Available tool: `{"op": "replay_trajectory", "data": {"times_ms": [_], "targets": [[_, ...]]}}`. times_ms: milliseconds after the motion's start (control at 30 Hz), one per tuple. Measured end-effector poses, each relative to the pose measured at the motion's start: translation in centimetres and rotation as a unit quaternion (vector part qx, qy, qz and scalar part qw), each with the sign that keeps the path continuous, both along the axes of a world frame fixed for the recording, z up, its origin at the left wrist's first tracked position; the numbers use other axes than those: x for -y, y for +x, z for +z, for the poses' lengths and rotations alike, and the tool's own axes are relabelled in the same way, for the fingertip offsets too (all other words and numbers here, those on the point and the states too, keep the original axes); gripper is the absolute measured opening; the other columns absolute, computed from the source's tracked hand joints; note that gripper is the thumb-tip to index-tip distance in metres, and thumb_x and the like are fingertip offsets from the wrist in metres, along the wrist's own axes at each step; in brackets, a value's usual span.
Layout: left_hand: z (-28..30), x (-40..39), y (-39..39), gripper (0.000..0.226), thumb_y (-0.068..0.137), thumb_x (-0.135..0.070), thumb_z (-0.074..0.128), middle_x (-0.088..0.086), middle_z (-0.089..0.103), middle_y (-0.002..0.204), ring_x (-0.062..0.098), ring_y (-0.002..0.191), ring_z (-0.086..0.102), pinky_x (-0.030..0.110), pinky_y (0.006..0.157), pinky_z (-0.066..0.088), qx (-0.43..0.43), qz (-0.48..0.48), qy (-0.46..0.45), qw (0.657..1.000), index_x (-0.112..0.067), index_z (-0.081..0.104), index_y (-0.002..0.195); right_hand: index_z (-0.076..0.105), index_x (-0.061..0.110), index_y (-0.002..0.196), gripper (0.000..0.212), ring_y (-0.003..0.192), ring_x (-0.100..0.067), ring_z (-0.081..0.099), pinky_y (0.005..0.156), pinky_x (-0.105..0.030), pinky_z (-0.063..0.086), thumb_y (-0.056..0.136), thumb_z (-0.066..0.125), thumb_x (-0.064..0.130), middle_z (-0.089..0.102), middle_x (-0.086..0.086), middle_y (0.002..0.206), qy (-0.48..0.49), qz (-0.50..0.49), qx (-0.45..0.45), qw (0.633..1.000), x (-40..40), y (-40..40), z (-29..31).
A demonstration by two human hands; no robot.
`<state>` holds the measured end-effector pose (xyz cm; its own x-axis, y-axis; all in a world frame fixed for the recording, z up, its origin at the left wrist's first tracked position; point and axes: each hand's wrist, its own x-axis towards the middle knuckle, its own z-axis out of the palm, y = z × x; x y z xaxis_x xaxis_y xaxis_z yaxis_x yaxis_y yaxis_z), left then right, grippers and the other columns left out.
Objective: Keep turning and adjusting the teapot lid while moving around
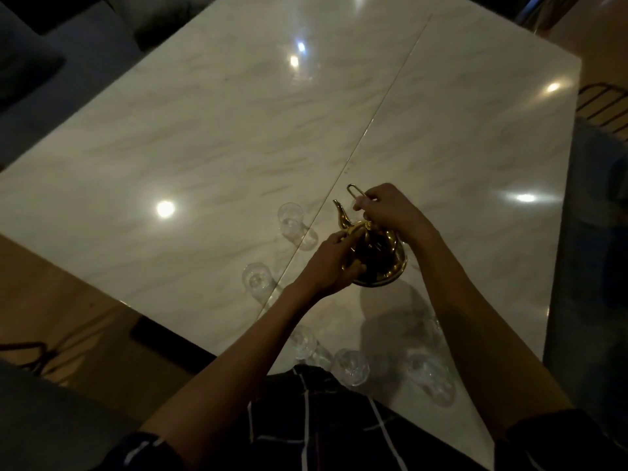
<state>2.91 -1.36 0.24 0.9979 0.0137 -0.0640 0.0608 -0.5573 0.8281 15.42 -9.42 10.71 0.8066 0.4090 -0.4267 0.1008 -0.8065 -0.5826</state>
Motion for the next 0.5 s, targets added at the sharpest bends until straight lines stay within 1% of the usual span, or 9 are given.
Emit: {"op": "replay_trajectory", "data": {"times_ms": [33,100,167,233,333,433,500], "targets": [[-0.1,-0.4,-0.3,0.072,0.089,-0.027,0.067,0.013,0.043,0.148,0.027,0.129,0.046,0.038,0.102,0.045,-0.004,0.009,0.0,1.0,-0.02,0.032,0.152,0.073,0.003,0.097,0.03,0.085,-0.032,0.069,0.083,-0.048,0.056,0.094,0.052,0.024,0.07,-0.017,0.089,0.002,0.011,-0.002,1.0,-0.5,-0.3,0.1],[-0.2,-1.0,-0.9,0.073,0.089,-0.028,0.066,0.013,0.043,0.148,0.027,0.131,0.044,0.037,0.103,0.044,-0.01,0.026,-0.001,1.0,-0.023,0.03,0.152,0.072,0.001,0.099,0.031,0.089,-0.034,0.069,0.084,-0.049,0.055,0.094,0.053,0.025,0.071,-0.02,0.092,0.0,0.029,0.0,1.0,-1.4,-0.7,0.2],[-0.3,-1.6,-1.4,0.073,0.089,-0.029,0.066,0.012,0.043,0.147,0.026,0.132,0.042,0.031,0.1,0.04,-0.015,0.044,-0.009,0.999,-0.025,0.03,0.153,0.071,-0.002,0.099,0.033,0.091,-0.035,0.069,0.084,-0.05,0.055,0.094,0.054,0.025,0.071,-0.022,0.095,-0.005,0.039,0.004,0.999,-2.5,-1.1,0.3],[-0.2,-2.1,-1.8,0.071,0.09,-0.028,0.065,0.012,0.044,0.146,0.026,0.132,0.042,0.027,0.098,0.036,-0.014,0.063,-0.017,0.998,-0.024,0.03,0.153,0.071,-0.004,0.099,0.034,0.087,-0.035,0.069,0.08,-0.049,0.057,0.094,0.054,0.025,0.07,-0.024,0.094,-0.013,0.052,0.012,0.998,-3.5,-1.3,0.4],[0.2,-2.5,-2.3,0.067,0.091,-0.025,0.064,0.012,0.049,0.141,0.024,0.128,0.046,0.029,0.098,0.038,-0.001,0.082,-0.028,0.996,-0.021,0.033,0.151,0.072,-0.002,0.095,0.032,0.081,-0.035,0.071,0.075,-0.049,0.059,0.093,0.056,0.025,0.071,-0.021,0.087,-0.024,0.073,0.02,0.997,-4.7,-1.5,0.7],[0.4,-2.9,-2.6,0.067,0.092,-0.025,0.063,0.012,0.05,0.141,0.024,0.129,0.045,0.027,0.097,0.036,-0.001,0.087,-0.032,0.996,-0.021,0.032,0.152,0.071,-0.005,0.097,0.031,0.075,-0.032,0.072,0.075,-0.046,0.059,0.094,0.056,0.022,0.072,-0.022,0.086,-0.043,0.084,0.022,0.995,-5.8,-1.5,1.1],[0.6,-3.0,-2.6,0.067,0.092,-0.025,0.064,0.012,0.052,0.14,0.024,0.128,0.046,0.026,0.094,0.035,0.003,0.089,-0.033,0.995,-0.021,0.032,0.152,0.071,-0.005,0.099,0.03,0.069,-0.028,0.068,0.075,-0.044,0.059,0.094,0.056,0.021,0.072,-0.022,0.088,-0.054,0.086,0.028,0.994,-6.3,-1.5,1.3]]}}
